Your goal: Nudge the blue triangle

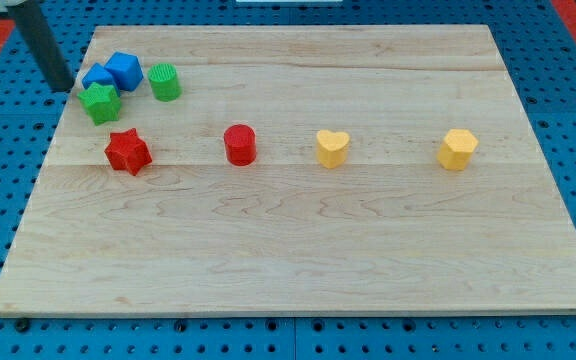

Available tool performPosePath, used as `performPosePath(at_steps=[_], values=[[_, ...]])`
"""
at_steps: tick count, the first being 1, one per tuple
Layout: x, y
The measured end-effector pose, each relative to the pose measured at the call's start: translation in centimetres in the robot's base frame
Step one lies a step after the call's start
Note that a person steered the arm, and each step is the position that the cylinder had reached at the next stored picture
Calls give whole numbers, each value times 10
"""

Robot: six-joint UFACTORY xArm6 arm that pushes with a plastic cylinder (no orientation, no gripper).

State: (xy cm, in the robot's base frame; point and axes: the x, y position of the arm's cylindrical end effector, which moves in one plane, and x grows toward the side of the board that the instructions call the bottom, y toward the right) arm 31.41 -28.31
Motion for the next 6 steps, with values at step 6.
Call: performPosePath(at_steps=[6], values=[[-47,27]])
